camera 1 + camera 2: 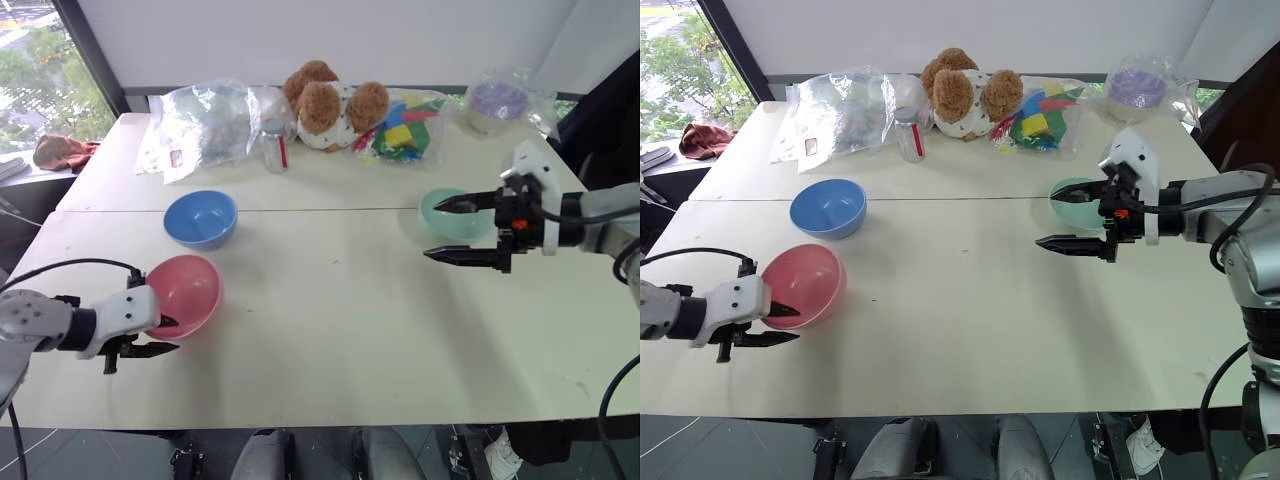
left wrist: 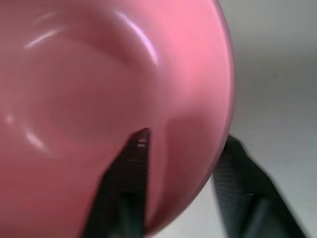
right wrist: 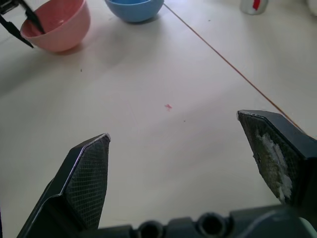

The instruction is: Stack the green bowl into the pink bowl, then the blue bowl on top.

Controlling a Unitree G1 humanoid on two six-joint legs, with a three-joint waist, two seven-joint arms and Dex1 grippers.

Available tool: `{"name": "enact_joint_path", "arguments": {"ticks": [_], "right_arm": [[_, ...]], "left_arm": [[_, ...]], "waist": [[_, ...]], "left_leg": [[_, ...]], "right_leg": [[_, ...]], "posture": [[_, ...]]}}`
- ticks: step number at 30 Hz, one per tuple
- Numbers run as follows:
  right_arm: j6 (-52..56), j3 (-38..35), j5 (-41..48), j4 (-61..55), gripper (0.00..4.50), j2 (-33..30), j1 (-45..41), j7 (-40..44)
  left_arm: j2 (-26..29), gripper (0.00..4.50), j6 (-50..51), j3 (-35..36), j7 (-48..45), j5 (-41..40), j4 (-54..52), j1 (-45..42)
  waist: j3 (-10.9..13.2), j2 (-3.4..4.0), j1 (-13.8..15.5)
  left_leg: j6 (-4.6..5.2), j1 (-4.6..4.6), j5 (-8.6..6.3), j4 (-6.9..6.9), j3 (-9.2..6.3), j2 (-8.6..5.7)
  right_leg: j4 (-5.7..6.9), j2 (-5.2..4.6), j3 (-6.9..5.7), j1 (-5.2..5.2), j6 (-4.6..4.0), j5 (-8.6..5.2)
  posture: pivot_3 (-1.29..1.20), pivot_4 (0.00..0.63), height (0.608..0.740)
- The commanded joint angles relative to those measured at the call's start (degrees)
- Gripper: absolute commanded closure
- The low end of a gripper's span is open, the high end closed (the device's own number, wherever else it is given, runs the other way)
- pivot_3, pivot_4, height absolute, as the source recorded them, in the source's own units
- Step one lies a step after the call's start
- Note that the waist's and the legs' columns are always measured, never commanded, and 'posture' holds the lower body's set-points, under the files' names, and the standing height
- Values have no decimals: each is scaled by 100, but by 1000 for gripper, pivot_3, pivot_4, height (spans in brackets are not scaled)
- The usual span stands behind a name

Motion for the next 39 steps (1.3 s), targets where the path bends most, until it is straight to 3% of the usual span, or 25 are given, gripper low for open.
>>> {"name": "enact_joint_path", "arguments": {"ticks": [1, 7, 12, 16, 21, 25, 29, 30, 32, 33, 34, 37, 38, 39], "right_arm": [[-26, -233, 71, -159, 0, -126, -39, 4], [423, -699, 634, -379, 0, -172, 44, 22], [896, -1381, 1274, -595, 0, -197, 202, -110], [1094, -1780, 1551, -891, 0, -308, 514, -198], [1326, -2347, 1807, -1296, 0, -396, 1110, -395], [1365, -2668, 1838, -1484, 0, -426, 1503, -532], [1348, -2869, 1836, -1609, 0, -460, 1830, -631], [1333, -2895, 1837, -1618, 0, -477, 1878, -644], [1303, -2926, 1840, -1620, 0, -502, 1944, -661], [1285, -2933, 1844, -1612, 0, -514, 1966, -665], [1266, -2922, 1844, -1601, 0, -526, 1974, -667], [1190, -2820, 1827, -1539, 0, -556, 1938, -668], [1158, -2773, 1815, -1511, 0, -563, 1913, -663], [1124, -2719, 1805, -1476, 0, -567, 1879, -656]], "left_arm": [[-32, 4438, 67, -185, -172, -157, -219, -382], [-575, 4438, 311, -1289, -981, -349, -466, -2276], [-1365, 4438, -5, -2244, -1432, 74, 119, -3588], [-2050, 4438, -818, -2832, -1473, 741, 1187, -4388], [-3191, 4438, -2037, -3444, -966, 1697, 3311, -5430], [-3722, 4438, -2691, -3678, -457, 2287, 4672, -5970], [-4005, 4438, -2828, -3691, -470, 2446, 5298, -6189], [-4031, 3806, -2848, -3661, -516, 2430, 5349, -6215], [-4074, 3108, -2904, -3584, -552, 2409, 5424, -6266], [-4094, 2409, -2940, -3546, -545, 2408, 5458, -6292], [-4096, 2084, -2959, -3499, -590, 2367, 5455, -6317], [-4103, 508, -2857, -3284, -754, 2141, 5316, -6424], [-4105, 110, -2793, -3202, -798, 2059, 5249, -6460], [-4112, 110, -2723, -3104, -791, 1974, 5189, -6515]], "waist": [[-6, 10, 13], [-7, 23, 26], [-7, 23, 20], [-6, 21, 45], [-4, 17, 137], [-1, 12, 163], [-2, 12, 157], [-2, 12, 155], [2, 6, 145], [3, 4, 142], [3, 4, 143], [3, 4, 150], [3, 4, 150], [3, 4, 150]], "left_leg": [[3, 1, 2, 0, 0, 0], [20, -3, 9, 4, 25, -6], [32, 1, 7, 6, 43, -10], [40, 2, 11, 14, 47, -9], [47, 1, 15, 21, 53, -10], [52, 3, 13, 25, 58, -10], [65, 1, 8, 52, 57, -9], [69, 2, 5, 62, 58, -9], [74, -2, 3, 78, 58, -9], [75, -3, 2, 83, 59, -9], [75, -3, 2, 84, 59, -9], [77, -3, 1, 83, 59, -9], [78, -5, 0, 83, 59, -9], [78, -9, 0, 83, 60, -9]], "right_leg": [[2, -2, -2, 2, 0, 0], [5, -13, -2, -2, 3, 1], [9, -6, -3, -1, 5, 2], [12, 15, -5, 1, 10, 5], [13, 21, 2, 0, 22, 11], [13, 22, 11, 0, 24, 13], [17, 22, 12, 10, 33, 18], [21, 21, 13, 14, 35, 19], [28, 21, 17, 14, 44, 24], [30, 21, 20, 13, 46, 25], [31, 21, 22, 12, 47, 25], [31, 20, 32, 10, 47, 26], [32, 20, 32, 8, 47, 26], [32, 20, 32, 4, 47, 26]], "posture": [[0, 150, 740], [0, 150, 740], [0, 150, 740], [0, 150, 740], [0, 150, 740], [0, 150, 740], [0, 150, 740], [0, 150, 740], [0, 150, 740], [0, 150, 740], [0, 150, 740], [0, 150, 740], [0, 150, 740], [0, 150, 740]]}}
